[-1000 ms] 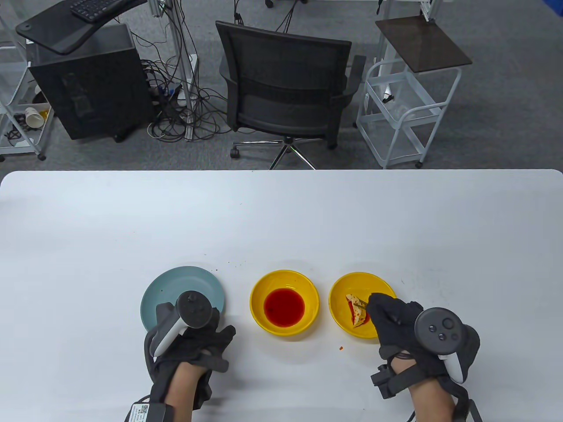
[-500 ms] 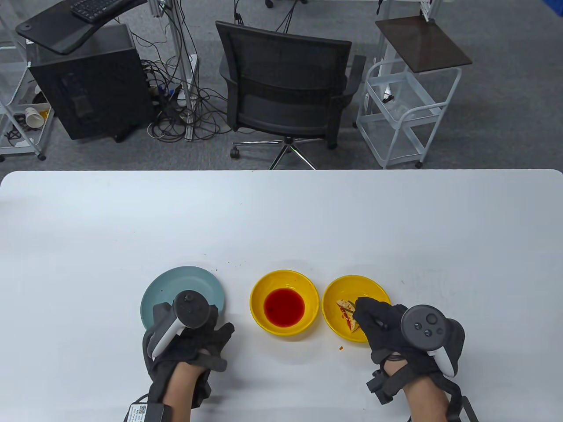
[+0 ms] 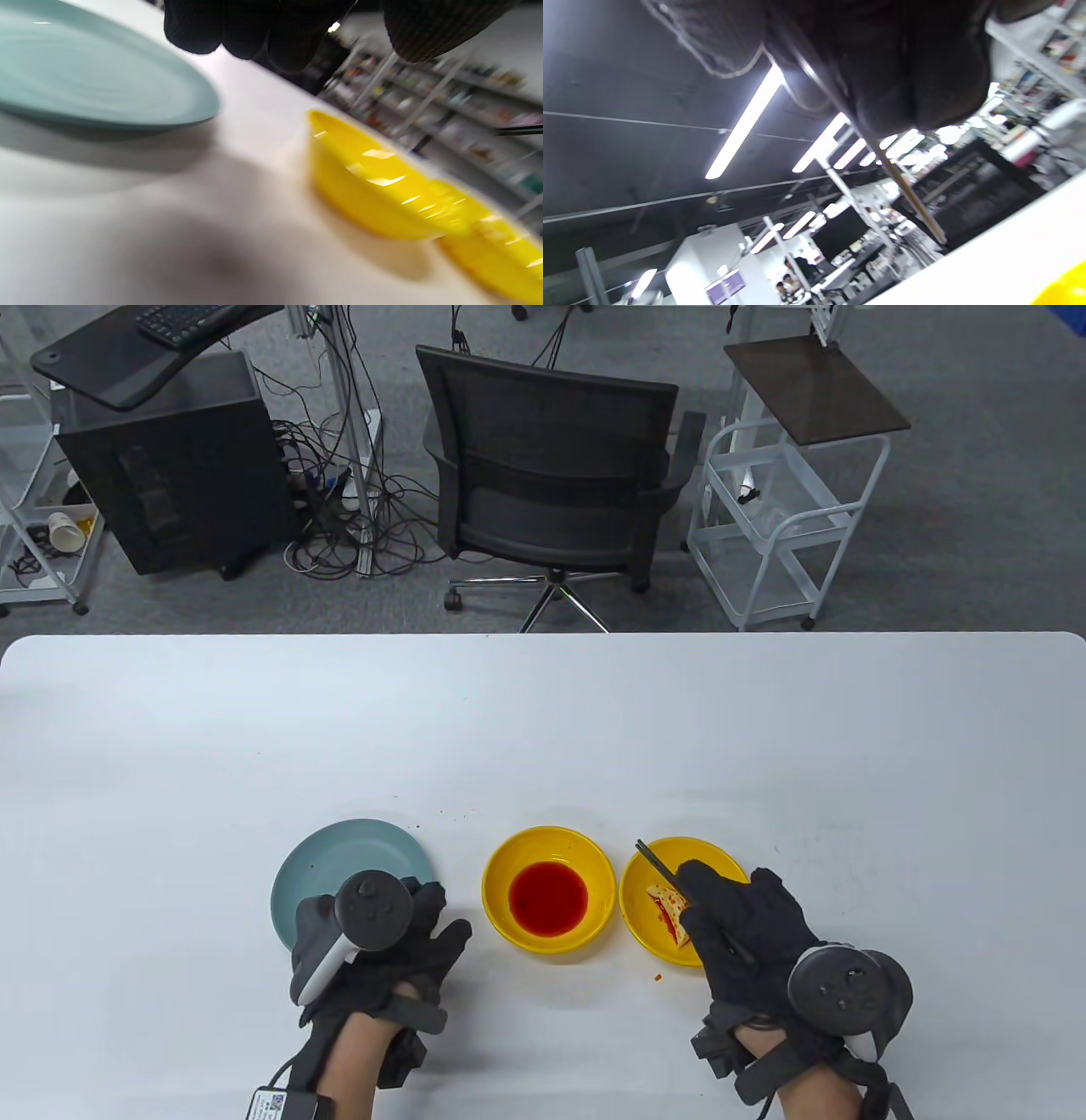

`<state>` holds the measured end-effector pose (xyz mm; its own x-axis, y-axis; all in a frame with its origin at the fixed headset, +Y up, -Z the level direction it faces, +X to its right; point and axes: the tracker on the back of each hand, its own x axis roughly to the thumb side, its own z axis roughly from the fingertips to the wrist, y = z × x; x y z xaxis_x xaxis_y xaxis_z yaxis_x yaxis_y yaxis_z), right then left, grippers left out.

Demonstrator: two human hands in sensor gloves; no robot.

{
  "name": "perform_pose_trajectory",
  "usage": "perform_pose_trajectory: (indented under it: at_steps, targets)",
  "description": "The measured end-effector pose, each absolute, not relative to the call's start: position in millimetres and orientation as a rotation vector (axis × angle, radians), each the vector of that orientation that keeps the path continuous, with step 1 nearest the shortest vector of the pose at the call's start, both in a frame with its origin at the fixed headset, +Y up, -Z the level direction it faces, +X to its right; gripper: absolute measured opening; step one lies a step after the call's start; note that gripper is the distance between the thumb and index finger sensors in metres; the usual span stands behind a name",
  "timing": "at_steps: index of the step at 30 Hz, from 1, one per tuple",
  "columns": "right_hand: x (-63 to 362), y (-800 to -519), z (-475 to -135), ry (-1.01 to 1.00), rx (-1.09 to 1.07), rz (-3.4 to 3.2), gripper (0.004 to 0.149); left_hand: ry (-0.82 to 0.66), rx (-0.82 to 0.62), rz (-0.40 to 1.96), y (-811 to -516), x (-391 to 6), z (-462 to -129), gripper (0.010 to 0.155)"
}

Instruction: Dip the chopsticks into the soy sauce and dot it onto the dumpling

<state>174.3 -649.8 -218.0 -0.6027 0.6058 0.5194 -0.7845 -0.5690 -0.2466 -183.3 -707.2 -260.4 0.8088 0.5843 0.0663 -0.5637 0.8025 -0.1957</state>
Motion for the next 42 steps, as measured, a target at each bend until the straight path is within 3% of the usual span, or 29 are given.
perform_pose_trajectory:
  at_steps: [3,6,12,15,20,29,32,36,37,40,42]
  targets:
    - [154,-646,-208,-0.66,0.619,2.219,0.058,-0.267,-0.15,0.805,-697,-159,-250,0.067]
    - [127,-645,-194,-0.727,0.789,2.257,0.059,-0.423,-0.228,1.03,-696,-134,-243,0.063]
    - [87,-651,-174,-0.827,1.043,2.328,0.06,-0.573,-0.713,1.532,-723,-102,-231,0.072]
    - [78,-654,-172,-0.806,1.032,2.324,0.061,-0.538,-0.818,1.706,-731,-97,-226,0.069]
    - [70,-663,-174,-0.759,1.037,2.405,0.069,-0.453,-0.782,1.821,-734,-100,-228,0.057]
    - [63,-681,-182,-0.514,1.013,2.638,0.087,-0.284,-0.681,1.76,-743,-136,-251,0.054]
    - [68,-682,-185,-0.458,0.981,2.637,0.087,-0.149,-0.556,1.714,-747,-170,-266,0.053]
    - [76,-680,-190,-0.426,0.925,2.613,0.086,0.048,-0.303,1.382,-738,-221,-276,0.053]
    - [80,-680,-192,-0.416,0.904,2.604,0.086,0.133,-0.235,1.154,-734,-237,-278,0.052]
    - [86,-680,-196,-0.391,0.867,2.583,0.086,0.289,-0.204,0.672,-730,-256,-278,0.051]
    - [89,-681,-198,-0.371,0.847,2.576,0.086,0.327,-0.239,0.523,-733,-257,-280,0.05]
